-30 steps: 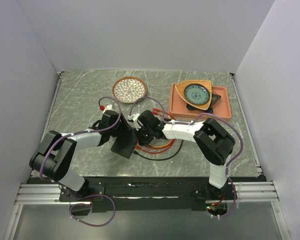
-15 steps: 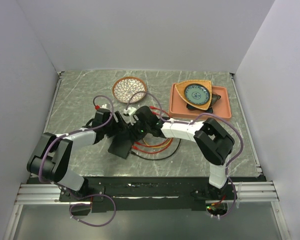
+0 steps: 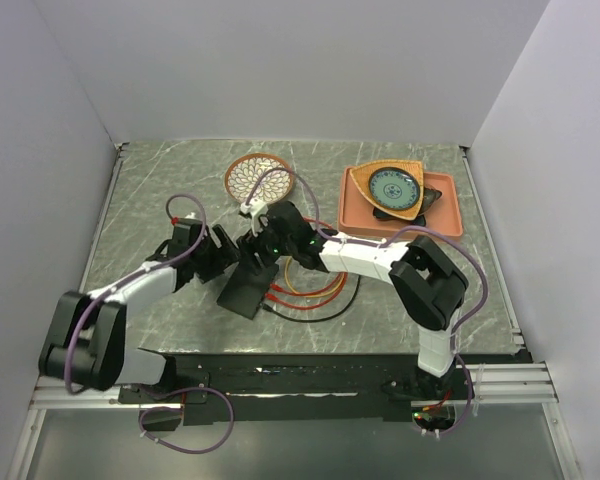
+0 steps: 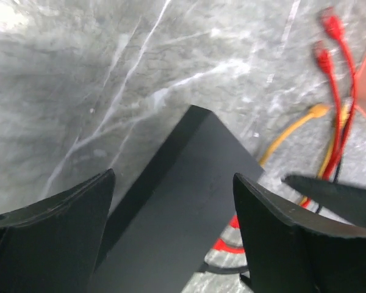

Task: Insert the plug into the switch port

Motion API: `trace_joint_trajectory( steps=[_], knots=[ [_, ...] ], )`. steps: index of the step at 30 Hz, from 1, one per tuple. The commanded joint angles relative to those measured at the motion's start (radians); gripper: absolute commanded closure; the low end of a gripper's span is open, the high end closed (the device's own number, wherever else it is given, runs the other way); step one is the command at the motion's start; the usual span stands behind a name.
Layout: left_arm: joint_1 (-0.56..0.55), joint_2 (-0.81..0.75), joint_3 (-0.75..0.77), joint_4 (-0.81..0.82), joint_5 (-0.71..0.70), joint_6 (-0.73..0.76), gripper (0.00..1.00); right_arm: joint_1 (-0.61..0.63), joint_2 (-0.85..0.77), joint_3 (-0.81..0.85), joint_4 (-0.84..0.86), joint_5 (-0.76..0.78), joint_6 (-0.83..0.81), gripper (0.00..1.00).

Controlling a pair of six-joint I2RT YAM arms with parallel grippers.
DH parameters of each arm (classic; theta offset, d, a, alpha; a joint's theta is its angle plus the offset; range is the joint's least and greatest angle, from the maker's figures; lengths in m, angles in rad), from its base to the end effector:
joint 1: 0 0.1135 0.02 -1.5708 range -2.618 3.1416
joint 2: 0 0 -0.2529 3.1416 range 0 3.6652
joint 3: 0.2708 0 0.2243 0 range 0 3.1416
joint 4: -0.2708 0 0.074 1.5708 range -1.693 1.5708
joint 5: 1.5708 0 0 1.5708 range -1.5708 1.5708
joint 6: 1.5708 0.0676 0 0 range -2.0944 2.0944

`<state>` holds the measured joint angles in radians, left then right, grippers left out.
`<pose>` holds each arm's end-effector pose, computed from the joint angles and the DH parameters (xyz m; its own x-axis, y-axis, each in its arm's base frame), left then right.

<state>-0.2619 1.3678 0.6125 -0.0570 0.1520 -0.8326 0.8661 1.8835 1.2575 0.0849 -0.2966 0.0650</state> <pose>0.2527 -0.0783 0.1545 -0.7355 -0.5598 -0.3816 -0.2787 0.7634 -0.5827 0.2615 0.3380 0.2047 -0.3908 -0.3637 -0.8456 -0.8673 0.4533 0.2059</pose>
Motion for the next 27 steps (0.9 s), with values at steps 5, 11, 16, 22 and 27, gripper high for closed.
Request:
trace_joint_trajectory(
  steps=[5, 11, 16, 22, 27],
  knots=[
    [0.001, -0.278, 0.016, -0.098, -0.127, 0.041, 0.07, -0.029, -0.182, -0.062, 0.050, 0.105, 0.047, 0.11],
    [0.001, -0.423, 0.010, -0.099, -0.149, 0.070, 0.03, -0.070, -0.283, -0.133, -0.016, 0.232, 0.139, 0.01],
    [0.001, -0.493, -0.013, -0.051, -0.144, 0.079, 0.02, -0.114, -0.352, -0.156, -0.120, 0.347, 0.226, 0.01],
    [0.001, -0.524, 0.004, -0.001, -0.149, 0.096, 0.04, -0.119, -0.426, -0.188, -0.230, 0.582, 0.338, 0.01],
    [0.001, -0.466, 0.177, -0.004, -0.212, 0.102, 0.04, -0.119, -0.458, -0.182, -0.278, 0.649, 0.386, 0.01]
  ],
)
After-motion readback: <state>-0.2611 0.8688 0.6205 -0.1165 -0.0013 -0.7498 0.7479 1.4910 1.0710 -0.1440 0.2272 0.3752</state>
